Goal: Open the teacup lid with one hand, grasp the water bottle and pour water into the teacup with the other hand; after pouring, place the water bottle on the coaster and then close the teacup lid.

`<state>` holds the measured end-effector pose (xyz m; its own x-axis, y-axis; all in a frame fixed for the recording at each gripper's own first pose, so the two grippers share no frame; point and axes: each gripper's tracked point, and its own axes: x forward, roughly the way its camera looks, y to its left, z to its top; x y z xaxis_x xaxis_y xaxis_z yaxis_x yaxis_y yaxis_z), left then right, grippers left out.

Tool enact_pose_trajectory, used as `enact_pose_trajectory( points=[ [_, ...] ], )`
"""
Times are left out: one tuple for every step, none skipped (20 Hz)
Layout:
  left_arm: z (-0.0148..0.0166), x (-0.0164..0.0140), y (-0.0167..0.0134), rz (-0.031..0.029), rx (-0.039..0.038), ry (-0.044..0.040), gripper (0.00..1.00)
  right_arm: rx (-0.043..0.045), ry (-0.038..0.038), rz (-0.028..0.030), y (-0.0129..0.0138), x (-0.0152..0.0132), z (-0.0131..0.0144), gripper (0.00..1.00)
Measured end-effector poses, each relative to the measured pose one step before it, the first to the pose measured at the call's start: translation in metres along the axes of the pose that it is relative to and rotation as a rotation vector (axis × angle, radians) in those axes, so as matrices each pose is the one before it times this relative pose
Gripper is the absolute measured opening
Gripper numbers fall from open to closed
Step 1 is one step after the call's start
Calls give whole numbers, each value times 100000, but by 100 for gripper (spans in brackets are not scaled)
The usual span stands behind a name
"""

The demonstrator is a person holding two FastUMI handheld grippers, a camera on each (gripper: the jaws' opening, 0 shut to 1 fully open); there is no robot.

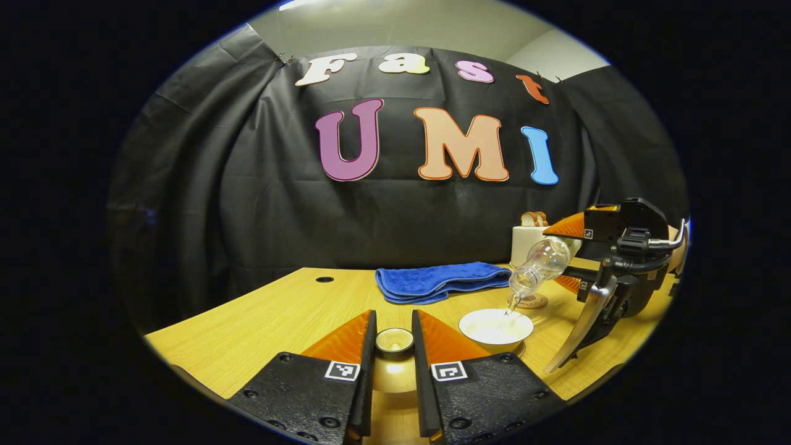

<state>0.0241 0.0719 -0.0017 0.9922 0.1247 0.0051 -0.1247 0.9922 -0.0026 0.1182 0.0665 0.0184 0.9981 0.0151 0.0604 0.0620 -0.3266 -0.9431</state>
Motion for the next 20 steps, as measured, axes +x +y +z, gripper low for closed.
enact_pose_trajectory(
  points=[
    [121, 22, 1, 18, -41, -64, 27, -794, -76, -184, -95, 55, 42, 79],
    [-70, -19, 16, 3, 40, 87, 27, -1436, -143, -643, -230, 67, 63, 78],
    [45, 55, 23, 43, -46, 35, 27, -1340, -482, -727, -137, -49, 64, 78],
    [-21, 67, -12, -2, 25, -8, 27, -722, -289, -337, -120, -47, 70, 78],
    [36, -36, -12, 5, -31, -3, 27, -239, -3, -383, -64, 56, -61, 77],
    [-40, 15, -16, -2, 41, -24, 27, -300, 19, -556, -63, 18, -74, 79],
    [0, -11, -10, 1, 103, -89, 27, -727, -27, -1043, -110, 107, 39, 78],
    [3, -40, 85, 16, -102, 48, 27, -1065, -168, -1336, -208, -104, 92, 77],
    [48, 17, -45, -7, 13, 20, 27, -950, -200, -1297, -106, -202, 139, 77],
    [-32, 56, 13, 98, -54, -186, 27, -1045, -405, -1225, -93, -78, 79, 77],
    [34, 12, 45, 126, 44, 186, 27, -1406, -294, -1424, -151, 224, -62, 78],
    [-31, -74, 32, 169, -51, -112, 27, -1905, -402, -1573, -253, 5, 4, 78],
    [73, 53, -22, 43, 22, 30, 27, -1774, -632, -1484, -331, 27, 63, 78],
    [-153, -7, -12, 34, -9, 38, 27, -1493, -497, -1224, -256, 5, 159, 78],
    [26, -18, -19, -4, 21, -117, 27, -877, -510, -549, -215, 173, 89, 78],
    [28, -90, 62, 19, -13, 69, 27, -665, -339, -317, -9, 30, 58, 78],
    [112, 38, -19, 15, 10, 10, 27, -1262, -263, -946, -13, 134, -169, 79],
    [-144, 94, -23, 7, -14, 3, 27, -1891, -366, -1257, -179, 60, 55, 79],
    [36, -7, 21, -11, -6, 12, 27, -1849, -258, -1167, -238, 130, 27, 79],
    [-19, -43, 22, -12, -5, -1, 27, -1553, -194, -1161, -177, -11, 20, 78]
  ],
)
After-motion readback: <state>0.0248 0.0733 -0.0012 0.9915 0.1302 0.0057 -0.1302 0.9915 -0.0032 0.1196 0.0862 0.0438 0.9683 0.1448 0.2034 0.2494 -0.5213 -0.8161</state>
